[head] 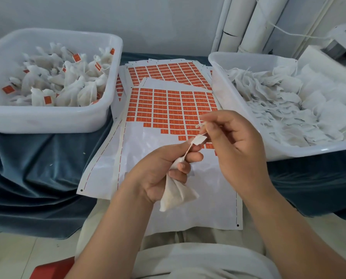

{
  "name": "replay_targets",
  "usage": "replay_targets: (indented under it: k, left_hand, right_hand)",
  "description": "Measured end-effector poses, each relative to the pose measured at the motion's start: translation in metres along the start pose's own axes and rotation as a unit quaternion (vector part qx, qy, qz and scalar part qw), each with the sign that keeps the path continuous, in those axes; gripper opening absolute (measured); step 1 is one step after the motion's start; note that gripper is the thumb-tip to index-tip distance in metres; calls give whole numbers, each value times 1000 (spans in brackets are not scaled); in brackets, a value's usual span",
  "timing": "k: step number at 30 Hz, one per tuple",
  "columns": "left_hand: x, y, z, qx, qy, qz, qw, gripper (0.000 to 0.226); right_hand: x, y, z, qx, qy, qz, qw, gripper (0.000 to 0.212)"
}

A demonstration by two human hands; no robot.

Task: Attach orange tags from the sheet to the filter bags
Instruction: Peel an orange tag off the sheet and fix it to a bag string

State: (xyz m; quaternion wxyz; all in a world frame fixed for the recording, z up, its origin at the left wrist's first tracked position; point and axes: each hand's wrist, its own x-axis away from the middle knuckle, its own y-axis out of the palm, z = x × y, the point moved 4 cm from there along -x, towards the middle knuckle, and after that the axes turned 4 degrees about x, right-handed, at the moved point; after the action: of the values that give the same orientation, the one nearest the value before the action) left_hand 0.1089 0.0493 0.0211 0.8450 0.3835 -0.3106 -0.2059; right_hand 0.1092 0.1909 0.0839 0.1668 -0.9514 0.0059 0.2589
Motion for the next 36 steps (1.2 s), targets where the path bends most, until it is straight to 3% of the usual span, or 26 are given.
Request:
replay_targets:
  k: [4, 8, 12, 16, 22, 29, 33, 36]
  left_hand:
    - [-1, -4, 0, 4, 4, 1, 1000, 18]
    - [-4, -8, 1, -72, 20, 28, 997, 26]
    - [-1, -6, 2, -54, 14, -2, 998, 15]
    - [2, -2, 3, -80, 30, -33, 996, 28]
    - [5, 3, 4, -123, 64, -12, 990, 23]
    - [5, 1, 6, -149, 94, 18, 984, 15]
    - [5, -1, 7, -188, 117, 56, 974, 30]
    - [7, 2, 9, -201, 174, 85, 960, 27]
  right_hand:
    - [2, 0, -3, -3, -13, -2, 1000, 29]
    - [3, 1, -5, -12, -32, -9, 999, 29]
    - [3, 1, -7, -8, -45, -9, 999, 29]
    - [2, -1, -5, 16, -45, -11, 999, 28]
    - [1, 1, -6, 13, -47, -26, 998, 29]
    - [-3, 1, 1, -29, 15, -56, 998, 22]
    - [-3, 1, 4, -55, 49, -48, 996, 21]
    - [-3, 3, 7, -73, 95, -28, 992, 21]
